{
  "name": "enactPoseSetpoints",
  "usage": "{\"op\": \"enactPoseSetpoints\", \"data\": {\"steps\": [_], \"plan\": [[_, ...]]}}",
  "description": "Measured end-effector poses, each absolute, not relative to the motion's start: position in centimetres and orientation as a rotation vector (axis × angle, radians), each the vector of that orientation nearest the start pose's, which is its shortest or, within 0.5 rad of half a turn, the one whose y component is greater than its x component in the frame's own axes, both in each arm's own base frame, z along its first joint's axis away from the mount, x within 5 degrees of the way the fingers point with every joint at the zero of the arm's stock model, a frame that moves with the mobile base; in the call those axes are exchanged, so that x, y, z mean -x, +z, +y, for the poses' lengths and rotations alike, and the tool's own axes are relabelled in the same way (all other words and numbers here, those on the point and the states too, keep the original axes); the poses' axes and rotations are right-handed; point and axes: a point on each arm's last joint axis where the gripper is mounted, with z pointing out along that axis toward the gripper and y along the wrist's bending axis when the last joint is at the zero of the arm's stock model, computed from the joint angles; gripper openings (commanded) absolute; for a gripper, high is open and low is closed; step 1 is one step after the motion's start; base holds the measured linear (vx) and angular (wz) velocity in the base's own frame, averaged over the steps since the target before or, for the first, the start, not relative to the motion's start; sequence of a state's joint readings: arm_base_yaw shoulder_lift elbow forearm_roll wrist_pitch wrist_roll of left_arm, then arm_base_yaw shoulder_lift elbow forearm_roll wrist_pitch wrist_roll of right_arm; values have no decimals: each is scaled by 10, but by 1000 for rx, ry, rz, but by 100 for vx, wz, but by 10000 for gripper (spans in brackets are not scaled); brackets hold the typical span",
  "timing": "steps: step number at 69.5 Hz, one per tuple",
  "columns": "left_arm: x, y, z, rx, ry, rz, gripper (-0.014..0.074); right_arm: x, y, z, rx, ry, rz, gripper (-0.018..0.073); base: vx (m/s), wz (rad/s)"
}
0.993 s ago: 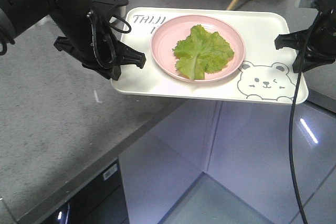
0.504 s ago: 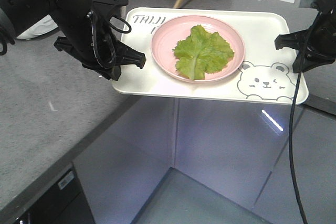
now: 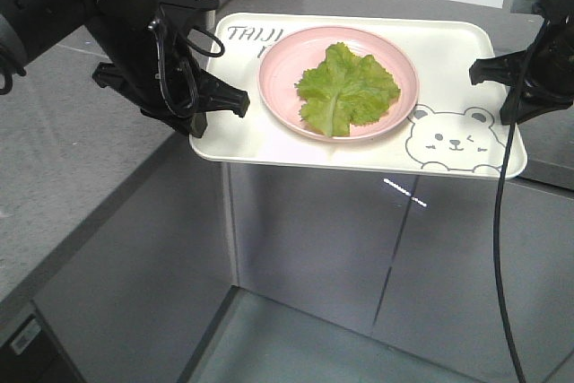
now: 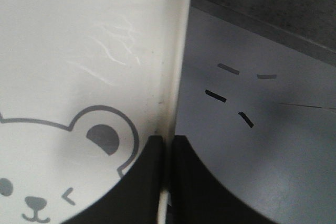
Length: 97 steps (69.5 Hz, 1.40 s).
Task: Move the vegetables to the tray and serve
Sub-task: 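Hold the tray with both grippers while driving along the cabinets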
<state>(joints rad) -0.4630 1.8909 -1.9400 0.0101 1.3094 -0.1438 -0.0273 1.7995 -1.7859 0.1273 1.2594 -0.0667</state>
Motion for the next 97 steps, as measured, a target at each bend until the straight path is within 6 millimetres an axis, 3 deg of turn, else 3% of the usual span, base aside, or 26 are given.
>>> {"op": "enactPoseSetpoints", "data": {"steps": [97], "plan": [[-364,351,-181,-439,-152,2720,-6,-384,346,1,33,152,2747,-6,-1,-25]]}}
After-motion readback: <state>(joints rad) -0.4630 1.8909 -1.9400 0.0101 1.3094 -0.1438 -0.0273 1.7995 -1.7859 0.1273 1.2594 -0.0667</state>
